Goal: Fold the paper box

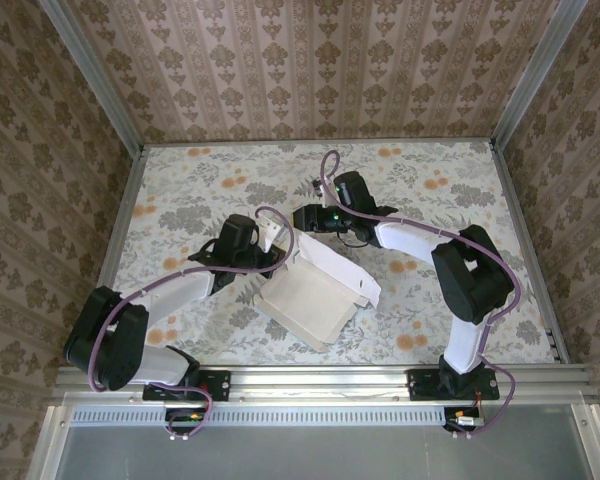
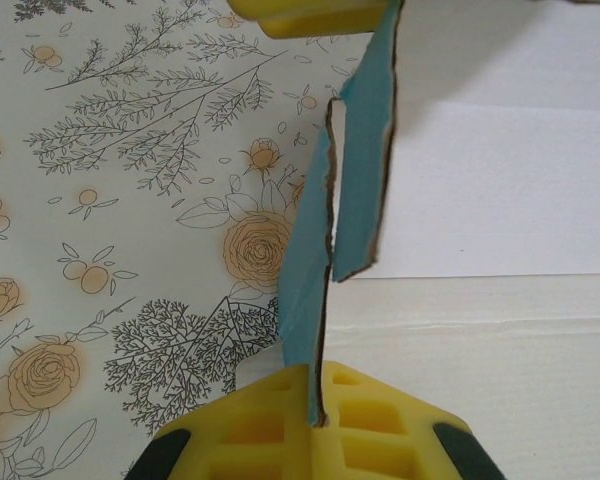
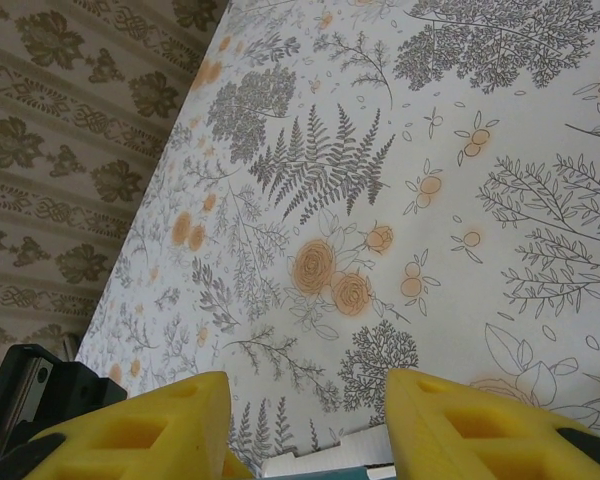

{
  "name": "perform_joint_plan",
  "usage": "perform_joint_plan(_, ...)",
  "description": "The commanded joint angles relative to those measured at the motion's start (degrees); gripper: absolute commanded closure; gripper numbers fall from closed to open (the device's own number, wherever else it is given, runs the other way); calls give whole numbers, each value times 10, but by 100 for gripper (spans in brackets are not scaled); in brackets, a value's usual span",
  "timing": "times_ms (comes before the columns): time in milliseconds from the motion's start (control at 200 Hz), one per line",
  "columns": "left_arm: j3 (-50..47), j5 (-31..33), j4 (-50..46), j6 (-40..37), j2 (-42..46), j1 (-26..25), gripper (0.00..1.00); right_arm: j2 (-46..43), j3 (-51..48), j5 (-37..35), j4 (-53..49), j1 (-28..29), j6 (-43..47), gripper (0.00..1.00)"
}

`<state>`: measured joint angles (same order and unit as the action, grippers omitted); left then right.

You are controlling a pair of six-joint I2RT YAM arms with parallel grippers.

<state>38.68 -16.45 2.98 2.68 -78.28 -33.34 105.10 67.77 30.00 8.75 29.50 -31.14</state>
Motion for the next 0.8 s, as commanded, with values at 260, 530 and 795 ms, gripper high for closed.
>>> perform_joint_plan(260,8,2,-36,-10,1,0,100,8,-24,20,18,6,2,51)
perform_joint_plan(530,9,0,-38,-10,1,1,100,21,-27,16,29,18,2,50)
perform_joint_plan(795,13,-3,-42,-10,1,1,100,29,-34,-2,37,28,6,49)
